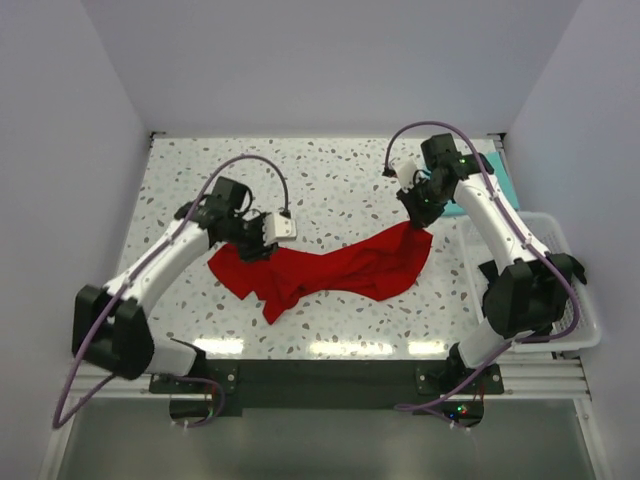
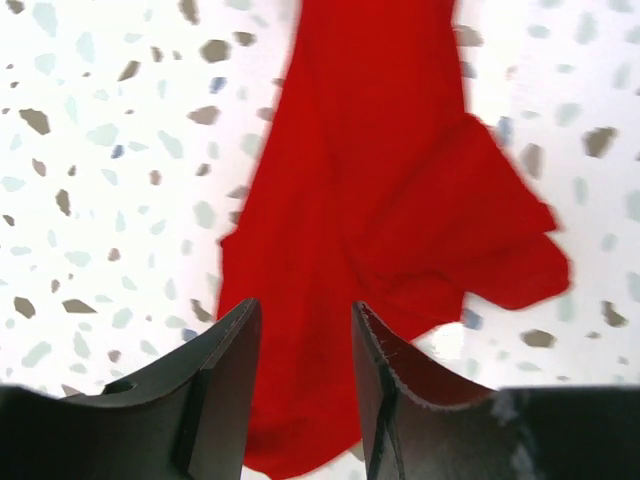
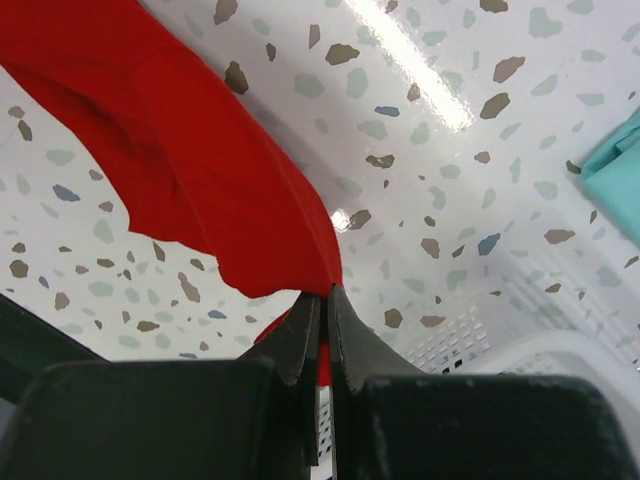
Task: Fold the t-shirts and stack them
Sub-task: Flatten the tshirt out
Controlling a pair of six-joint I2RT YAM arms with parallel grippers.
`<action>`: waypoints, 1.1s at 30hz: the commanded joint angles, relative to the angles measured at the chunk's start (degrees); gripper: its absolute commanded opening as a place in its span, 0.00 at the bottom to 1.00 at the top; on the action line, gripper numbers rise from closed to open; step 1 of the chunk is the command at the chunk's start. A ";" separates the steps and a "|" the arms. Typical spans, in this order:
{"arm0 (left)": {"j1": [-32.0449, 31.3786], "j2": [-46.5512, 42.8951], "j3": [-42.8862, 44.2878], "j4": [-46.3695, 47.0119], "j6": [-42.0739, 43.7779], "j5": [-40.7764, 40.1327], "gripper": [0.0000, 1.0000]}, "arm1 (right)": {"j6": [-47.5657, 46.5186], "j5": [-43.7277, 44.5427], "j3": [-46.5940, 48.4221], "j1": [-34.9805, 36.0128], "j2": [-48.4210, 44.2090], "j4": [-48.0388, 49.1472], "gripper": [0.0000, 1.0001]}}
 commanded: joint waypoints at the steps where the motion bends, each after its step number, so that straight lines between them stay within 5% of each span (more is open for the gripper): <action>1: -3.62 -11.22 -11.06 4.69 -6.13 -6.94 0.48 | 1.30 1.47 -1.54 0.32 -2.22 2.47 0.00; 5: -10.28 -18.68 -19.15 5.13 -13.87 -10.74 0.50 | 1.04 2.17 -1.81 0.32 -2.05 2.38 0.00; 9: -15.22 -25.29 -25.77 9.88 -19.86 -11.01 0.76 | 1.13 3.05 -1.55 0.32 -1.52 2.03 0.00; 13: -20.67 -24.52 -28.23 11.54 -25.47 -17.75 0.75 | 1.91 3.31 -1.02 0.32 -0.90 1.50 0.00; 19: -28.75 -14.41 -27.63 12.52 -31.81 -30.52 0.56 | 2.53 3.49 -1.46 0.32 -0.46 1.68 0.00; 33: -37.47 -10.28 -27.71 15.50 -34.19 -36.22 0.74 | 2.44 4.37 -1.46 0.23 0.68 2.12 0.00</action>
